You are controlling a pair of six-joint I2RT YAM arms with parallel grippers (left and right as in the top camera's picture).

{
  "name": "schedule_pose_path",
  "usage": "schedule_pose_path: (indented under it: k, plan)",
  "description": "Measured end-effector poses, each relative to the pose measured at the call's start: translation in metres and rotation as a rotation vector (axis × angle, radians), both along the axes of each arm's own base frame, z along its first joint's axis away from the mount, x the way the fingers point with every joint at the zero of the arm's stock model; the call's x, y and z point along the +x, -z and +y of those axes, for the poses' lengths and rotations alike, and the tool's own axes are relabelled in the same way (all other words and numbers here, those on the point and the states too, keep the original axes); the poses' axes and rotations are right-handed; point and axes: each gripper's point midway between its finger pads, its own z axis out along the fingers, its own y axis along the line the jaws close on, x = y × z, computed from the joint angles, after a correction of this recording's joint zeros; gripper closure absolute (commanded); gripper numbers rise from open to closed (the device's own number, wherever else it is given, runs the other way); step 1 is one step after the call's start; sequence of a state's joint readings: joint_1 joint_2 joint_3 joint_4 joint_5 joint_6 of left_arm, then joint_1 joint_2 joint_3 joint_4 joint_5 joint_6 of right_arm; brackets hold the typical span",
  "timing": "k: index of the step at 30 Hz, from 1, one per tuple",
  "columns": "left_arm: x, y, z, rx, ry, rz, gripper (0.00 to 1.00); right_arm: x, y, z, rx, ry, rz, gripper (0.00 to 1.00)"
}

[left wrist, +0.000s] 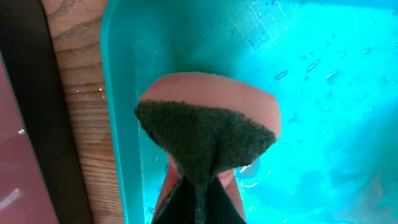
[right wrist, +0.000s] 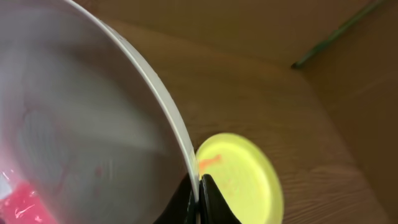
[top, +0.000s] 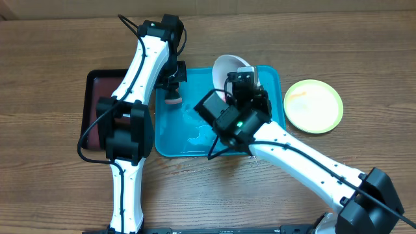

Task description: Clean dirty plates on tray and stack at the side

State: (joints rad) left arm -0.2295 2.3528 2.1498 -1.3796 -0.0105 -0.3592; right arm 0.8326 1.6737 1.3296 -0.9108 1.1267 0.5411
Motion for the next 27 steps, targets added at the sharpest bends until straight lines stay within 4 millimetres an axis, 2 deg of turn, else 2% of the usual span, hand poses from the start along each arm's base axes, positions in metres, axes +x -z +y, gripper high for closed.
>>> schedule_pose_path:
  k: [11, 17, 20, 24, 27]
  plan:
    - [0.001, 0.0, 0.0, -0.001, 0.0, -0.005, 0.96, -0.007, -0.045, -0.013, -0.206, 0.069, -0.195, 0.96]
    - [0.002, 0.0, -0.001, -0.002, 0.0, -0.008, 0.96, -0.009, -0.051, -0.012, -0.229, 0.074, -0.221, 0.96]
    - [0.002, 0.0, 0.0, -0.002, 0.0, -0.008, 0.96, -0.007, -0.038, -0.008, -0.18, 0.046, -0.166, 0.96]
    - [0.002, 0.0, 0.0, -0.002, 0.0, -0.007, 0.96, -0.006, 0.0, 0.002, -0.033, -0.016, 0.014, 0.96]
    - [-0.002, 0.0, 0.002, 0.002, -0.002, 0.01, 0.96, -0.002, 0.031, 0.0, 0.116, -0.025, 0.169, 0.96]
